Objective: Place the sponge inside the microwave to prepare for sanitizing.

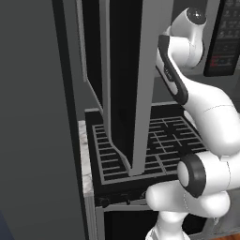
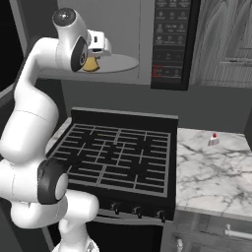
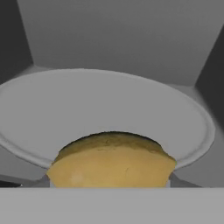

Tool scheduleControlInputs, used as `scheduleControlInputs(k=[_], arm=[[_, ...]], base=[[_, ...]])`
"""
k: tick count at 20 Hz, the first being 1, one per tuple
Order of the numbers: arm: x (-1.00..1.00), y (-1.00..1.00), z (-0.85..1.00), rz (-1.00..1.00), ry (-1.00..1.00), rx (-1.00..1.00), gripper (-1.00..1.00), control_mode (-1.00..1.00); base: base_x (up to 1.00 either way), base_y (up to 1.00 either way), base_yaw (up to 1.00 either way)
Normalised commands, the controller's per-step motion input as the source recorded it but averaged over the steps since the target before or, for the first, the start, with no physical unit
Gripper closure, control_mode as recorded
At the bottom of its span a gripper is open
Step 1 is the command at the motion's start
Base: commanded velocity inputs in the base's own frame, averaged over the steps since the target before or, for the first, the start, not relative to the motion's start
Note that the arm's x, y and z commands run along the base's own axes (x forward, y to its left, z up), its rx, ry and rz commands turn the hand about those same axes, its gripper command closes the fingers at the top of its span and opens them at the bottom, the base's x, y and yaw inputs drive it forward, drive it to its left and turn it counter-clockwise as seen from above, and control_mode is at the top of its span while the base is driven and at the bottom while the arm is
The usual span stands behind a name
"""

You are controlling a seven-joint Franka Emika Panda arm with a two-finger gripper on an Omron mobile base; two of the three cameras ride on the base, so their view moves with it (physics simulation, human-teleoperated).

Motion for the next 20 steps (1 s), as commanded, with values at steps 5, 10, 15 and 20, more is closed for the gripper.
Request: scheduleControlInputs(k=[5,10,15,20], arm=[[0.25,0.08,-0.07,0.0,0.01,0.0,1.0,-1.0],[0.24,0.0,-0.13,0.0,0.0,0.0,1.0,-1.0],[0.23,0.0,-0.1,0.0,0.0,0.0,1.0,-1.0],[0.33,0.0,0.0,0.0,0.04,0.0,1.0,-1.0]], base=[[0.0,0.0,0.0],[0.0,0.0,0.0],[0.0,0.0,0.0],[0.0,0.0,0.0]])
